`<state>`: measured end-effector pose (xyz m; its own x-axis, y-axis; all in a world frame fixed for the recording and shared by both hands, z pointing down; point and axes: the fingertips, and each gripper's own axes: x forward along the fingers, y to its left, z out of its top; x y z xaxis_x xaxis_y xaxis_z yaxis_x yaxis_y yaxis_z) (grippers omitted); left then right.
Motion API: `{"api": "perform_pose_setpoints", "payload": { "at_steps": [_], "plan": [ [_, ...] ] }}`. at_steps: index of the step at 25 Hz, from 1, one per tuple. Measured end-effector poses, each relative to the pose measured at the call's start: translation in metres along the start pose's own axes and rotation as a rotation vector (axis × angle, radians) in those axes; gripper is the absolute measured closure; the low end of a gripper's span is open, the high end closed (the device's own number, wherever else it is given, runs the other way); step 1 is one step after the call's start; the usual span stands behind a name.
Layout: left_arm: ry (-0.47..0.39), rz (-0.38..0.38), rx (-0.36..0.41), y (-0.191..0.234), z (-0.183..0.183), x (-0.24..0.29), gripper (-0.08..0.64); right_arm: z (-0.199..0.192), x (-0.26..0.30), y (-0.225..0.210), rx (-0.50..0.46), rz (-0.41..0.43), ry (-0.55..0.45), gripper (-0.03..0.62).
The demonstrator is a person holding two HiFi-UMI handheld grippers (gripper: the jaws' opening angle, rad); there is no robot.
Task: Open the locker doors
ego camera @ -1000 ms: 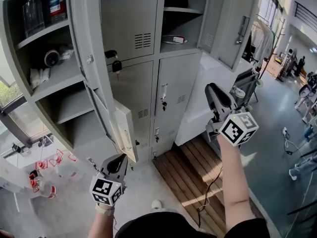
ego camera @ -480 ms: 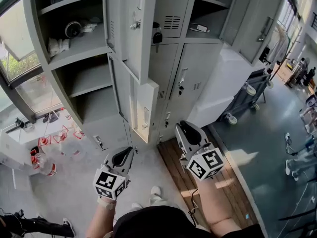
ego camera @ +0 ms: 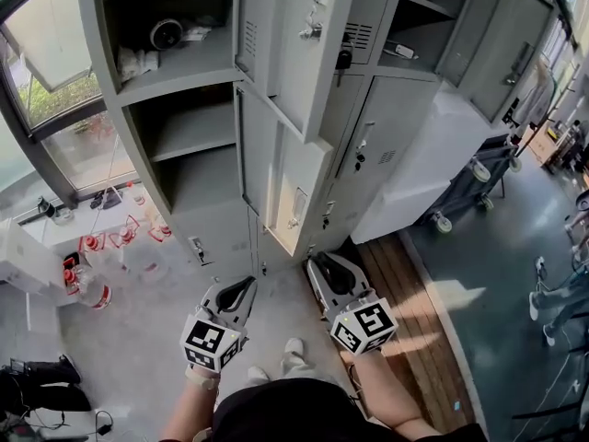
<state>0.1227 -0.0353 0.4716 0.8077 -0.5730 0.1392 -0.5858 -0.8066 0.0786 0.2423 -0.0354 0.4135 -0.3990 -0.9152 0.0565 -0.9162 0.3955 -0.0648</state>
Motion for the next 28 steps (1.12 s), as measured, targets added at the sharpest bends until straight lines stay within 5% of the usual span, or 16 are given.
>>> {"api": "perform_pose_setpoints", "payload": {
  "at_steps": [28],
  "plan": [
    [0.009,0.009,-0.025,0.033,-0.015,-0.001,0.540,-0.030,0.019,0.005,0.098,0.044,-0.013,0.511]
  ]
}}
